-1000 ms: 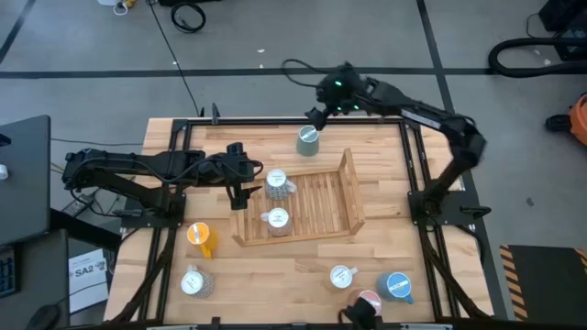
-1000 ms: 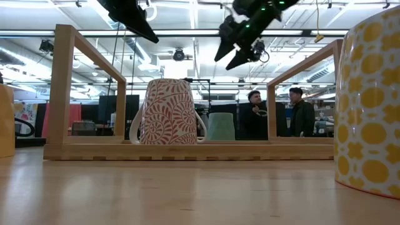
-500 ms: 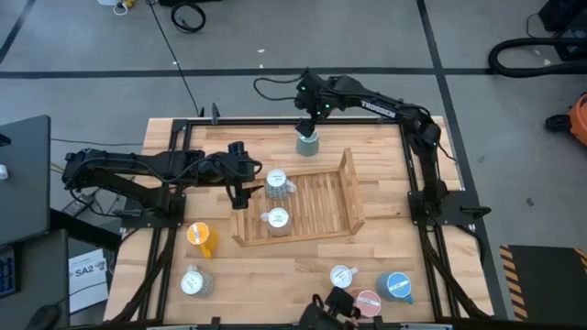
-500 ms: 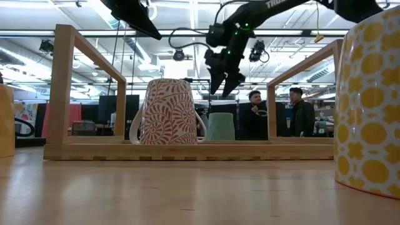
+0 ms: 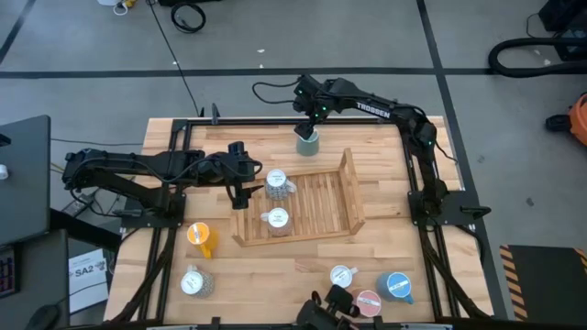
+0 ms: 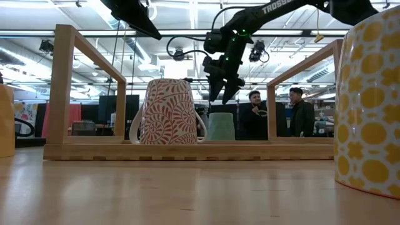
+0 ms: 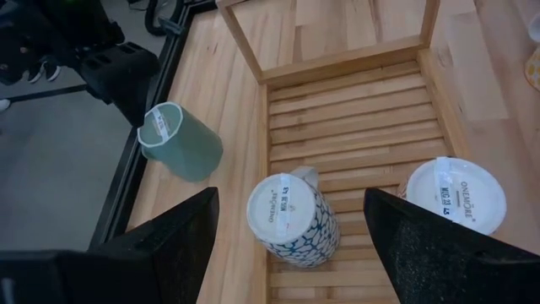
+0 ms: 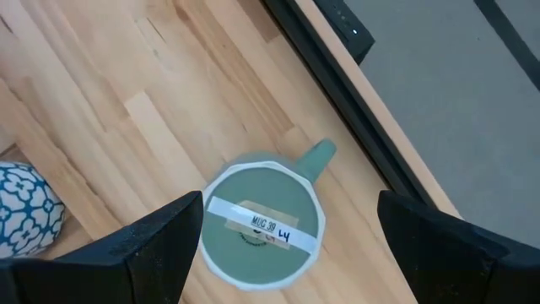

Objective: Place coffee mugs
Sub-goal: Put the green mug on the shelf

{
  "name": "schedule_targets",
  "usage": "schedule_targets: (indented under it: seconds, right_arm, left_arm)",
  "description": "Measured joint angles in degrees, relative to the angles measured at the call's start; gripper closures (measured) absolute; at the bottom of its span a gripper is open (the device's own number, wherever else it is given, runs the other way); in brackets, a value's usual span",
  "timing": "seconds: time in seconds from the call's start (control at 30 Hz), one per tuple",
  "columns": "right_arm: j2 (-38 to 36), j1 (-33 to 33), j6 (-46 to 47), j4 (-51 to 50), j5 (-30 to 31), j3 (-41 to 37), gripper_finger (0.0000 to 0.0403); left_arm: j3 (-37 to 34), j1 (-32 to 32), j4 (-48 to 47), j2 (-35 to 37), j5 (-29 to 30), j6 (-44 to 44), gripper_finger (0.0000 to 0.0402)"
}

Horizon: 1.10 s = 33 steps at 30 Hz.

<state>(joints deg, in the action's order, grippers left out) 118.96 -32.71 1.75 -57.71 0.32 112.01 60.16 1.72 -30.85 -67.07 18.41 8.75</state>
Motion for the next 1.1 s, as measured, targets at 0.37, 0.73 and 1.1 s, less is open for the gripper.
schedule_targets:
  seconds: [0.37,0.73,1.1]
  right_arm:
    - [0.00,-0.07,2.77,-0.01,0.02,-0.04,0.0041]
    - [-0.02,-1.03,3.18,0.00,-3.63,-0.04,0.0006]
    - [-0.02,-1.10,3.20,-0.02,-0.39,-0.07,0.0006]
  left_arm:
    - [0.00,0.00,0.00,0.00,0.00,-0.08,0.0099]
    - [0.00,0.00,-0.02,0.00,0.00,-0.12,0.0099]
    - [0.00,0.00,-0.76,0.00,0.00,-0.65,0.0099]
